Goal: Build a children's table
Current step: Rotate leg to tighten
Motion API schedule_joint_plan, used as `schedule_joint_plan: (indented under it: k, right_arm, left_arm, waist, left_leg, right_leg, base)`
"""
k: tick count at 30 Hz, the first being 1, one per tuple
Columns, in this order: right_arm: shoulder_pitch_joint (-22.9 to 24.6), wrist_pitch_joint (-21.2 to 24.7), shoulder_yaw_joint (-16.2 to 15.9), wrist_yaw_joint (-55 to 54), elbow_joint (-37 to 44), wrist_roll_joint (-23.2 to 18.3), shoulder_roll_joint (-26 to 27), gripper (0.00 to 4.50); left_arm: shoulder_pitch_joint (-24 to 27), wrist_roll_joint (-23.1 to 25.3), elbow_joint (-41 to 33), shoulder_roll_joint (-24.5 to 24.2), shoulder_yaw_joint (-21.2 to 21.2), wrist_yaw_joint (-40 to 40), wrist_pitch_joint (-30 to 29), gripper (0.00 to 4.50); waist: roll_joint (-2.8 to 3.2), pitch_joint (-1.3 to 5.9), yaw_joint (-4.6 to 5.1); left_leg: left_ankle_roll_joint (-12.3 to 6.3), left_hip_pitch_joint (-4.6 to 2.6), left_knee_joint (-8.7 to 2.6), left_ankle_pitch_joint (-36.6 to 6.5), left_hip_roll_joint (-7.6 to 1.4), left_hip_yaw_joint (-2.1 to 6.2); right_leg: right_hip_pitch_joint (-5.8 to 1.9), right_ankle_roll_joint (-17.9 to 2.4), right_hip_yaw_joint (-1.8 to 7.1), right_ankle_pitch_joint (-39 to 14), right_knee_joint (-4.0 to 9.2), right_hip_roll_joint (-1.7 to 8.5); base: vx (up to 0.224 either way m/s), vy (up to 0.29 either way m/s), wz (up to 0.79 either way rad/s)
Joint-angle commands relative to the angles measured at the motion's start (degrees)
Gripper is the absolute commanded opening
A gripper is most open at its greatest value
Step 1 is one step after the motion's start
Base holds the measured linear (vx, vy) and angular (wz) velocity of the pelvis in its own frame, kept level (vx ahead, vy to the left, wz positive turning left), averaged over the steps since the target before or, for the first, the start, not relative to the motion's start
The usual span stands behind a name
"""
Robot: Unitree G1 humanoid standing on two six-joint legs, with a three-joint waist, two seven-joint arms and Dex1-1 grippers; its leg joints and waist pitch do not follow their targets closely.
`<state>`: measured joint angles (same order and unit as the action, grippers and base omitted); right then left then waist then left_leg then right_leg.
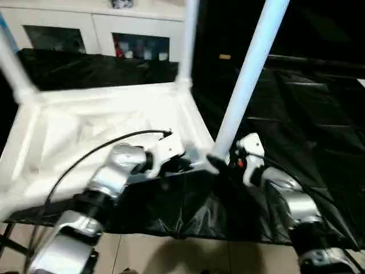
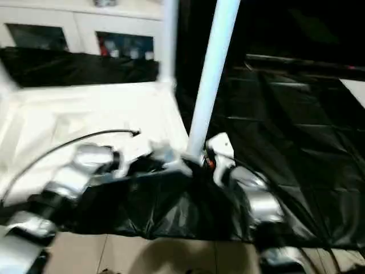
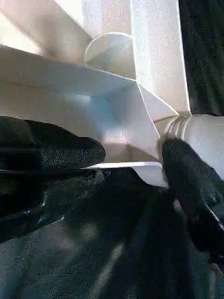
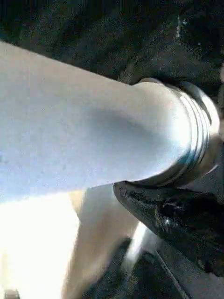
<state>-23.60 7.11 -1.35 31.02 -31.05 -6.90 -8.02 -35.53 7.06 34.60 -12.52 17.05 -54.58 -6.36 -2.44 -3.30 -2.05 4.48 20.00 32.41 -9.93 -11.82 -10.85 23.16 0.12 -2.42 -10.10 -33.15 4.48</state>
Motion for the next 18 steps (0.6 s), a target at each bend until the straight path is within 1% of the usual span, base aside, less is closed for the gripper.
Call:
schedule_joint_plan:
  k: [1,2,3,4,5,6,7,8,9,10,12,13,14,15,16,18]
  right_arm:
    - [-2.56,1.08,-2.29,-7.57,-4.14,2.02,5.0,2.73]
    - [-4.44,-0.36,-2.81,-10.35,-6.03,2.87,7.69,2.73]
    - [-4.44,-0.36,-2.81,-10.35,-6.03,2.87,7.69,2.73]
    - [-5.11,-1.42,-3.5,-10.75,-6.48,3.62,8.44,2.73]
    - [-5.3,-2.03,-3.73,-10.67,-6.66,3.93,8.65,2.73]
    - [-5.31,-2.1,-3.74,-10.65,-6.68,3.96,8.67,2.73]
    - [-5.34,-2.33,-3.66,-10.09,-6.63,3.76,8.68,3.08]
    - [-5.3,-2.47,-3.46,-9.61,-6.5,3.45,8.65,3.29]
    - [-5.36,-2.65,-3.06,-9.53,-6.59,3.11,8.68,3.43]
    - [-5.22,-2.73,-2.91,-8.99,-6.33,2.91,8.29,3.43]
    - [-4.76,-3.55,-2.04,-6.8,-5.72,2.47,6.52,3.62]
    - [-4.6,-3.89,-1.74,-5.69,-5.47,2.42,5.47,3.62]
    - [-4.62,-4.18,-1.63,-5.25,-5.56,2.44,4.89,3.8]
    - [-4.63,-4.48,-1.52,-4.74,-5.64,2.46,4.27,3.86]
    - [-4.61,-5.31,-1.39,-2.9,-5.63,2.37,2.29,3.93]
    - [-4.48,-5.75,-1.42,-1.54,-5.31,2.42,0.68,4.01]
  left_arm:
    - [0.37,0.48,0.93,7.1,5.99,0.47,-1.04,0.0]
    - [-0.12,2.04,2.01,8.89,6.98,2.27,-1.0,0.0]
    - [-0.12,2.04,2.01,8.89,6.98,2.27,-1.0,0.0]
    - [-0.37,2.8,2.51,9.24,7.4,2.79,-0.72,0.0]
    - [-0.49,3.18,2.72,9.22,7.41,3.07,-0.68,0.0]
    - [-0.51,3.22,2.74,9.21,7.4,3.11,-0.68,0.0]
    - [-0.58,3.42,2.86,8.94,7.27,3.16,-0.6,0.0]
    - [-0.61,3.5,2.89,8.66,7.12,3.12,-0.57,0.0]
    - [-0.64,3.59,2.93,8.5,6.92,3.19,-0.63,0.0]
    - [-0.55,3.52,2.78,8.1,6.77,2.95,-0.56,0.0]
    - [-0.2,3.27,2.37,6.2,6.23,2.0,-0.01,0.0]
    - [0.02,3.17,2.15,5.26,6.03,1.34,0.28,0.0]
    - [0.14,3.21,2.08,4.8,5.92,1.0,0.48,0.0]
    - [0.27,3.25,2.0,4.3,5.81,0.59,0.73,0.0]
    - [0.65,3.26,1.69,2.83,5.53,-1.06,1.5,0.0]
    - [0.9,3.13,1.34,1.68,5.38,-2.45,2.29,0.0]
  waist:
    - [0.36,2.24,0.35]
    - [0.41,2.22,0.48]
    - [0.41,2.22,0.48]
    - [0.4,2.18,0.6]
    - [0.4,2.27,0.52]
    - [0.36,2.22,0.45]
    - [0.23,2.22,0.36]
    - [0.29,2.23,0.29]
    - [0.22,2.25,0.26]
    - [0.21,2.25,0.23]
    - [0.26,2.36,0.09]
    - [0.27,2.44,0.0]
    - [0.27,2.44,0.0]
    - [0.29,2.53,-0.06]
    - [0.35,2.71,-0.2]
    - [0.29,2.83,-0.32]
  left_leg:
    - [1.16,-0.52,-4.6,-24.72,-1.02,1.39]
    - [1.06,-0.31,-4.66,-24.88,-1.02,1.41]
    - [1.06,-0.31,-4.66,-24.88,-1.02,1.41]
    - [1.02,-0.54,-4.58,-26.08,-0.86,1.39]
    - [0.89,-0.62,-4.54,-26.1,-0.87,1.36]
    - [0.72,-0.59,-4.53,-26.2,-0.88,1.33]
    - [0.3,-0.64,-4.5,-26.2,-0.85,1.24]
    - [0.02,-0.55,-4.54,-25.78,-0.88,1.21]
    - [-0.12,-0.46,-4.57,-25.41,-0.9,1.17]
    - [-0.21,-0.43,-4.55,-24.92,-0.91,1.09]
    - [-0.34,-0.45,-4.55,-24.3,-1.0,1.05]
    - [-0.5,-0.27,-4.59,-23.48,-1.05,1.04]
    - [-0.5,-0.27,-4.59,-23.48,-1.05,1.04]
    - [-0.72,-0.15,-4.59,-22.57,-1.13,0.97]
    - [-1.02,-0.08,-4.49,-20.61,-1.27,0.82]
    - [-1.34,-0.13,-4.28,-19.0,-1.22,0.57]
  right_leg:
    - [-1.1,-6.55,1.26,-30.44,5.4,3.02]
    - [-1.08,-6.48,1.34,-29.87,5.43,3.05]
    - [-1.08,-6.48,1.34,-29.87,5.43,3.05]
    - [-0.87,-6.23,1.33,-30.36,5.66,2.94]
    - [-0.85,-6.21,1.4,-30.05,5.66,3.0]
    - [-0.83,-6.2,1.45,-29.77,5.68,3.01]
    - [-0.79,-6.29,1.51,-29.39,5.69,2.97]
    - [-0.85,-6.51,1.58,-28.65,5.61,2.96]
    - [-0.9,-6.68,1.6,-28.12,5.53,2.95]
    - [-0.91,-6.95,1.65,-27.52,5.5,2.96]
    - [-0.96,-7.44,1.72,-26.24,5.37,2.98]
    - [-1.19,-7.91,1.75,-24.52,5.14,2.97]
    - [-1.19,-7.91,1.75,-24.52,5.14,2.97]
    - [-1.35,-8.53,1.81,-22.34,4.91,2.95]
    - [-1.58,-10.01,1.9,-17.98,4.4,2.93]
    - [-1.69,-11.02,1.96,-15.03,4.1,2.86]
  base:
    - [0.0,0.0,0.0]
    - [0.0,0.0,0.0]
    - [0.0,0.0,0.0]
    - [0.0,0.0,0.0]
    - [0.0,0.0,0.0]
    - [0.0,0.0,0.0]
    - [0.0,0.0,0.0]
    - [0.0,0.0,0.0]
    - [0.0,0.0,0.0]
    - [0.0,0.0,0.0]
    - [0.0,0.0,0.0]
    - [0.0,0.0,0.0]
    - [0.0,0.0,0.0]
    - [0.0,0.0,0.0]
    - [0.0,0.0,0.0]
    - [0.026,-0.007,0.04]
